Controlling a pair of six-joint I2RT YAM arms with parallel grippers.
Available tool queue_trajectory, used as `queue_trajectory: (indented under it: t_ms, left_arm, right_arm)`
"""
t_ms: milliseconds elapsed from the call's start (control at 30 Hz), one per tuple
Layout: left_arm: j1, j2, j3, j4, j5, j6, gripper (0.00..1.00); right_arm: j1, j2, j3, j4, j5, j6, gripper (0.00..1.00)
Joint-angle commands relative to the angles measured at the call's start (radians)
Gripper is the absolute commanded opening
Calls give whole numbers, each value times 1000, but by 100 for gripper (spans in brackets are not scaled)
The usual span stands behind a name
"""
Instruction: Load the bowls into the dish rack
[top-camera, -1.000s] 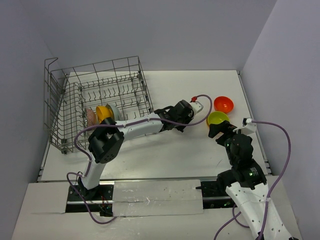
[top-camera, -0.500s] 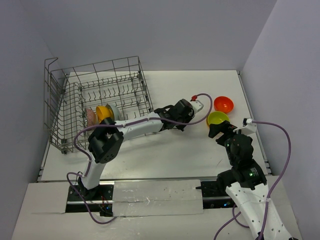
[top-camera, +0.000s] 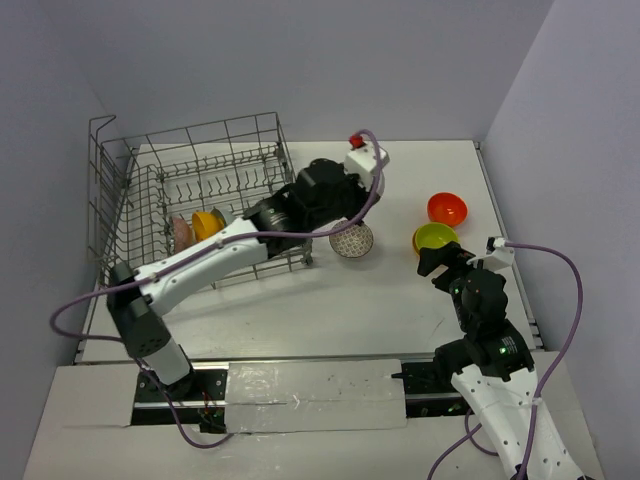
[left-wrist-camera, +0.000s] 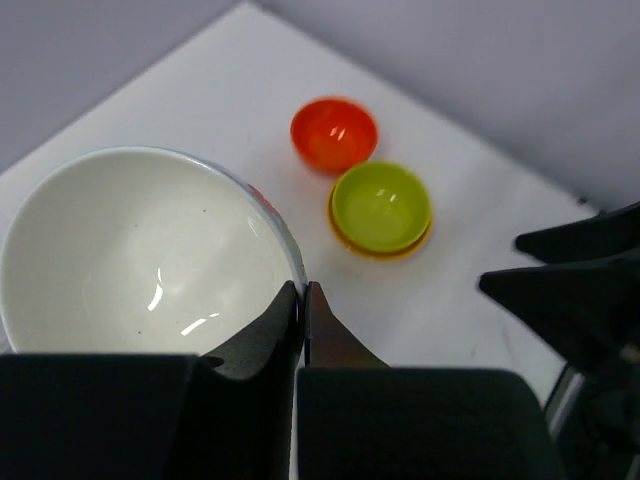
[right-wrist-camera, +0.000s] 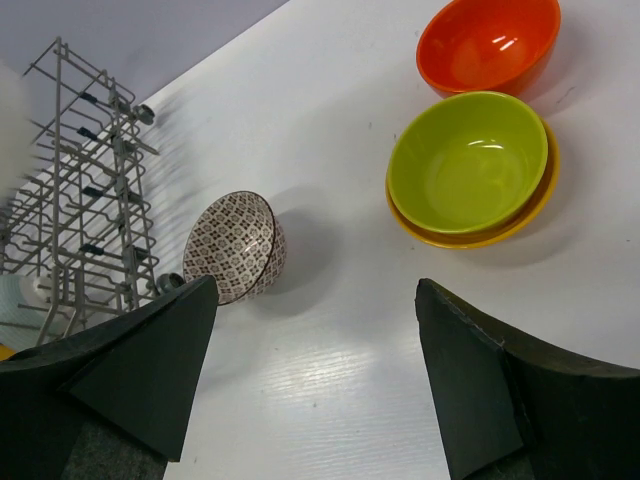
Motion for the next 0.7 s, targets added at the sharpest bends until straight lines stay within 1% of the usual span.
queue_trajectory:
  t_ms: [0, 33, 67, 100, 133, 167, 200, 233, 267, 300, 333, 367, 400, 433, 467, 500, 533, 567, 600, 633, 667]
  left_arm:
    - [26, -159, -77, 212, 38, -74, 0]
    - [43, -217, -108, 239, 49, -99, 0]
    - [64, -248, -181, 262, 60, -126, 0]
    - [116, -277, -223, 329, 80, -186, 0]
    - [147, -334, -299, 354, 89, -217, 0]
    - [214, -363, -338, 377, 110, -250, 0]
    - [248, -388, -381, 425, 144, -321, 0]
    - [284, -438, -461, 449, 164, -355, 0]
    - [352, -464, -502, 476, 187, -390, 0]
    - [385, -506, -545, 539, 240, -457, 0]
    - [420, -524, -627, 574, 273, -491, 0]
    - [486, -540, -666, 613, 308, -555, 0]
    - [512, -552, -703, 672, 357, -582, 0]
    - [541, -573, -765, 697, 371, -606, 0]
    - [595, -580, -795, 726, 390, -628, 0]
    - [621, -587, -826, 755, 409, -675, 0]
    - [650, -589, -877, 824, 458, -703, 0]
    - [702, -586, -899, 857, 479, -731, 0]
    - [726, -578, -919, 883, 494, -776, 0]
    - [746, -571, -951, 947, 537, -795, 0]
    - [778, -560, -964, 976, 555, -814, 0]
  right_arm:
    - [1, -14, 10, 18, 9, -4, 87]
    - [1, -16, 9, 19, 9, -4, 87]
    - [1, -16, 7, 19, 8, -6, 87]
    - [1, -17, 6, 24, 4, -6, 87]
    - [1, -16, 6, 26, 3, -6, 87]
    - [1, -13, 6, 26, 0, -6, 87]
    - [1, -11, 6, 27, 0, -7, 87]
    - [1, -11, 6, 29, -2, -9, 87]
    - [1, -6, 6, 30, -3, -9, 87]
    - [1, -6, 6, 30, -6, -10, 87]
    - [1, -5, 6, 33, -8, -11, 87]
    - [1, -5, 4, 33, -9, -11, 87]
    - [1, -3, 4, 36, -12, -12, 87]
    - [1, 0, 4, 38, -12, -14, 87]
    - [1, 1, 6, 38, -14, -14, 87]
    - [1, 1, 6, 38, -14, -15, 87]
    - [1, 1, 6, 38, -17, -15, 87]
    - [1, 1, 4, 39, -17, -15, 87]
    - [1, 1, 4, 39, -19, -15, 87]
    - [1, 0, 3, 41, -20, -15, 87]
    - [1, -2, 4, 41, -19, -15, 87]
